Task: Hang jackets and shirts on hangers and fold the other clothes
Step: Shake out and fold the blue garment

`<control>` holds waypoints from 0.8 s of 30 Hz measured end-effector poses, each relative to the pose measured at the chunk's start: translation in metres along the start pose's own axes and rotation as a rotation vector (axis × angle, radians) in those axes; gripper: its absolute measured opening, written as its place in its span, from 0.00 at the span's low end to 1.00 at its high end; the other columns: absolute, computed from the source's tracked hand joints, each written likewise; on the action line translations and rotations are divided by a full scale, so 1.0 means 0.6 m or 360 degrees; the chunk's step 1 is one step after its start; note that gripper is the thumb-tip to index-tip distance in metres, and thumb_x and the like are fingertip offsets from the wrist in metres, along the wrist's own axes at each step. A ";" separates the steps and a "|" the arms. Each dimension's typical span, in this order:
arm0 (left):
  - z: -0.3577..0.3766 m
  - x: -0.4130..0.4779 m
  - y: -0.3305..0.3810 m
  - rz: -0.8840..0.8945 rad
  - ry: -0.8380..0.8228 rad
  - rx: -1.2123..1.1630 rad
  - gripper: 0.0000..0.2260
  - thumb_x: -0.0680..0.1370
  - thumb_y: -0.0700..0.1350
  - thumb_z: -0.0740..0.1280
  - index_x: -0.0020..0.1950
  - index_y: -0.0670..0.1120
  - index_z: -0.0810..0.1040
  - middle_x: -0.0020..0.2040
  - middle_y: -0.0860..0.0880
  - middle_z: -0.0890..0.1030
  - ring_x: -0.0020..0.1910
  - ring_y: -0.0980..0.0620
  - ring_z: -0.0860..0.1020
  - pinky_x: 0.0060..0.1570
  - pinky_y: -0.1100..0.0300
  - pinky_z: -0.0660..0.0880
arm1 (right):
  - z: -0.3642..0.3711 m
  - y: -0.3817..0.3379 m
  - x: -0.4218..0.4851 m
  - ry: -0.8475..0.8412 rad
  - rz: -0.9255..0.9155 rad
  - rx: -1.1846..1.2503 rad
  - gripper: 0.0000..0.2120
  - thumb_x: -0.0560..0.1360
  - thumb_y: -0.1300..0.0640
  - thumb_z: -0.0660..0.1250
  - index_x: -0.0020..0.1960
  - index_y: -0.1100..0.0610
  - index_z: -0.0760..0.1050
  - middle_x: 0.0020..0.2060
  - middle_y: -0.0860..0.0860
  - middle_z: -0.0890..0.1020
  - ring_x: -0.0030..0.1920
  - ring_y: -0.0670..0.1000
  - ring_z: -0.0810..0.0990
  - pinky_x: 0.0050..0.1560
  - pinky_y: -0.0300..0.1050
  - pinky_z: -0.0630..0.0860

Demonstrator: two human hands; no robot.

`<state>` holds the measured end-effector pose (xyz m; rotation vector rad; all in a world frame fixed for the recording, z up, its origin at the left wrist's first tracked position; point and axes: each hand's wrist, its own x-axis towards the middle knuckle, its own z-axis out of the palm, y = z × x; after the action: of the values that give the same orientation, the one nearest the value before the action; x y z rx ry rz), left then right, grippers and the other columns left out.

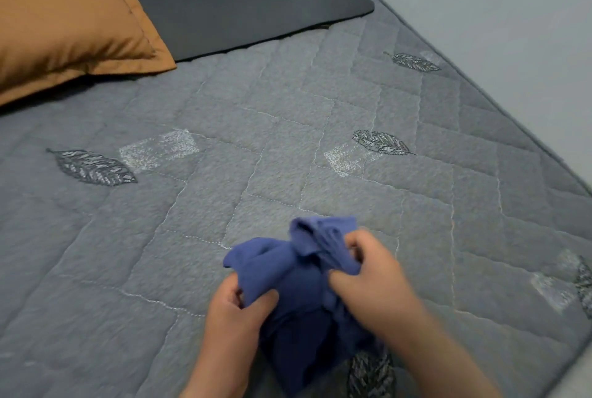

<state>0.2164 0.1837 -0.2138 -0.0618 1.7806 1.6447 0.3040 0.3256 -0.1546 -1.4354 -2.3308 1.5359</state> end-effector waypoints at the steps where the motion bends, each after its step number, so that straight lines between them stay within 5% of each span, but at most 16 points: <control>1: -0.005 -0.005 0.003 -0.0009 -0.0037 -0.0077 0.13 0.62 0.36 0.70 0.46 0.45 0.80 0.37 0.49 0.85 0.35 0.57 0.81 0.33 0.65 0.77 | 0.029 -0.004 -0.009 -0.0051 -0.0029 0.0018 0.08 0.68 0.67 0.65 0.43 0.56 0.71 0.28 0.47 0.75 0.25 0.42 0.71 0.27 0.36 0.68; 6: -0.030 -0.033 0.019 -0.0287 -0.0155 -0.0417 0.13 0.76 0.31 0.63 0.45 0.44 0.84 0.42 0.39 0.85 0.39 0.44 0.83 0.36 0.54 0.79 | 0.104 -0.014 -0.058 -0.0184 -0.0089 0.0004 0.05 0.69 0.62 0.65 0.42 0.54 0.70 0.31 0.46 0.75 0.30 0.46 0.69 0.33 0.44 0.68; 8: -0.050 -0.038 0.016 -0.0554 -0.0230 -0.0755 0.11 0.72 0.39 0.63 0.48 0.37 0.83 0.45 0.34 0.83 0.39 0.41 0.83 0.37 0.53 0.79 | 0.132 -0.015 -0.076 -0.0268 -0.0093 -0.0034 0.03 0.70 0.54 0.68 0.43 0.50 0.74 0.38 0.45 0.81 0.37 0.43 0.78 0.43 0.43 0.75; 10: -0.079 -0.047 0.004 -0.0785 -0.0279 -0.0947 0.20 0.69 0.50 0.64 0.45 0.35 0.84 0.44 0.33 0.83 0.37 0.40 0.83 0.36 0.53 0.80 | 0.163 -0.015 -0.093 -0.0476 0.0007 0.0126 0.04 0.71 0.48 0.66 0.45 0.44 0.78 0.45 0.44 0.83 0.47 0.42 0.81 0.53 0.44 0.78; 13: -0.108 -0.038 -0.035 -0.0615 -0.0114 -0.0582 0.35 0.60 0.62 0.76 0.58 0.40 0.81 0.52 0.37 0.83 0.50 0.41 0.83 0.54 0.45 0.78 | 0.171 -0.010 -0.099 -0.0479 0.0428 0.0701 0.10 0.80 0.62 0.60 0.51 0.49 0.77 0.46 0.45 0.82 0.41 0.48 0.79 0.38 0.41 0.77; 15: -0.117 -0.028 -0.057 -0.0384 0.0045 -0.0279 0.42 0.50 0.63 0.80 0.58 0.43 0.80 0.51 0.44 0.85 0.51 0.48 0.83 0.55 0.48 0.78 | 0.141 0.014 -0.084 -0.0030 0.0366 0.0644 0.11 0.79 0.67 0.61 0.46 0.54 0.79 0.38 0.49 0.84 0.33 0.49 0.78 0.31 0.43 0.75; 18: -0.097 -0.024 -0.051 -0.0222 0.0185 0.0136 0.31 0.52 0.59 0.78 0.51 0.49 0.79 0.46 0.52 0.85 0.48 0.57 0.83 0.49 0.57 0.78 | 0.098 0.058 -0.043 0.0423 0.0223 0.0168 0.09 0.75 0.63 0.69 0.40 0.50 0.79 0.32 0.46 0.82 0.36 0.47 0.80 0.40 0.41 0.76; 21: -0.075 -0.018 -0.056 -0.0223 0.0258 0.0251 0.29 0.57 0.48 0.82 0.55 0.49 0.75 0.49 0.53 0.81 0.52 0.54 0.80 0.54 0.57 0.76 | 0.094 0.071 -0.022 0.0134 0.0306 0.0149 0.04 0.74 0.55 0.72 0.44 0.52 0.77 0.40 0.45 0.83 0.42 0.43 0.81 0.39 0.34 0.72; 24: -0.066 -0.017 -0.059 -0.0136 0.0179 0.0217 0.16 0.66 0.53 0.77 0.49 0.54 0.77 0.51 0.53 0.81 0.54 0.54 0.80 0.53 0.61 0.74 | 0.112 0.082 -0.009 -0.0036 0.0366 0.0036 0.11 0.69 0.48 0.75 0.45 0.53 0.77 0.41 0.47 0.83 0.44 0.46 0.82 0.40 0.37 0.77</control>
<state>0.2231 0.1375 -0.2407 -0.1690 1.9431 1.4819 0.3101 0.2783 -0.2231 -1.7422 -2.2177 1.6309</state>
